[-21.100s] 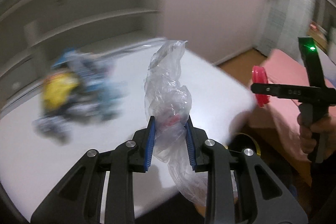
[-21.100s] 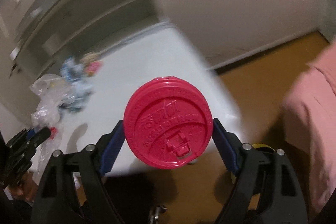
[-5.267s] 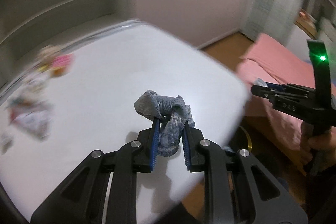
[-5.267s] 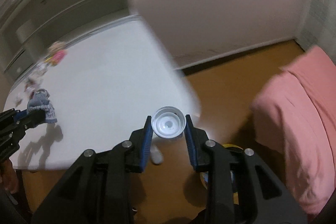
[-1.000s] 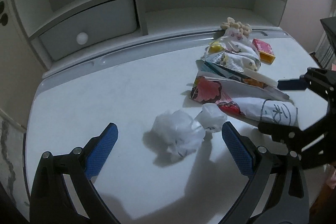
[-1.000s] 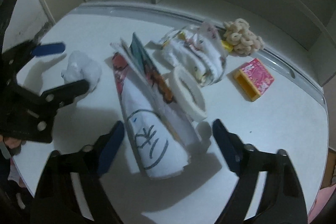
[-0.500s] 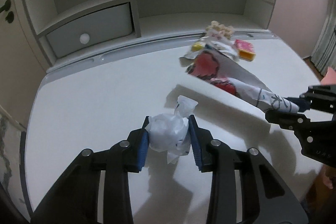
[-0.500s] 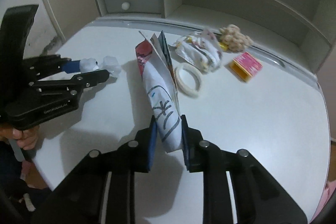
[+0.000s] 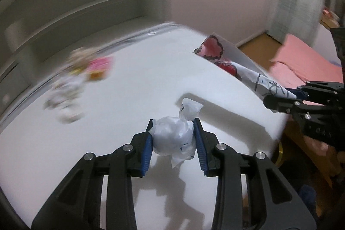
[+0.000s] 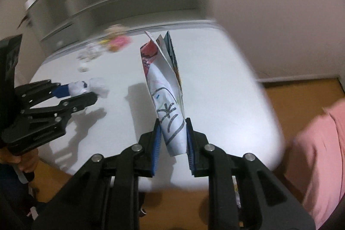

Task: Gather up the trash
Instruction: 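Carry the tissue and wrapper over the black bin and open both tools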

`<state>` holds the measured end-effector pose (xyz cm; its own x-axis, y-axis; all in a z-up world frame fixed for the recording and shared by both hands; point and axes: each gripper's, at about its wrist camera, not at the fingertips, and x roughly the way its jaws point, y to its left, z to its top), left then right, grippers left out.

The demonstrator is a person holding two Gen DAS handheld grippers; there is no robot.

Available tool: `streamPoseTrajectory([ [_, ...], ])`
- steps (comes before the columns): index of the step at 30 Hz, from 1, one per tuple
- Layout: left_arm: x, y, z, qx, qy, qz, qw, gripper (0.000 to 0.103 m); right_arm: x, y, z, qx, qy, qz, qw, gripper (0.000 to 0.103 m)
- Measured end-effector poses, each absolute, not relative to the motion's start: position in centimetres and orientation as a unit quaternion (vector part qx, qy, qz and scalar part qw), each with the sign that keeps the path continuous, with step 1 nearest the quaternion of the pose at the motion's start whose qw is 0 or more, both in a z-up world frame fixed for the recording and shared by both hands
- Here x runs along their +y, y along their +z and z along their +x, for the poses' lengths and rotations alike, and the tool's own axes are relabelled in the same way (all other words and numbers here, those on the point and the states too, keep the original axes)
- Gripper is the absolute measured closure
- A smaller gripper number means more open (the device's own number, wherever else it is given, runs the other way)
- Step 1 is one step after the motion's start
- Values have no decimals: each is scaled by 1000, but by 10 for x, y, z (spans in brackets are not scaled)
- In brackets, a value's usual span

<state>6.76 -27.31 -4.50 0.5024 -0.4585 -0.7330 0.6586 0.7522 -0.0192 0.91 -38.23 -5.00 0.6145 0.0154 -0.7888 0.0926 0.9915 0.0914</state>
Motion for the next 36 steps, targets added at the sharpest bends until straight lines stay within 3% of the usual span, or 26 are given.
streamPoseTrajectory([
  [7,-405,-52,8,361,-434,180,805,68,-501,-58,-75,431,-142,129,882,82],
  [15,-520,-86,-66,350,-535,221,736,68,-596,-113,-176,445,-243,202,838,81],
  [28,-594,-196,-82,400,-555,257,683,68,-654,-239,-237,486,-295,317,759,81],
  [36,-606,-216,-86,420,-546,262,676,68,-662,-261,-235,500,-289,332,745,81],
])
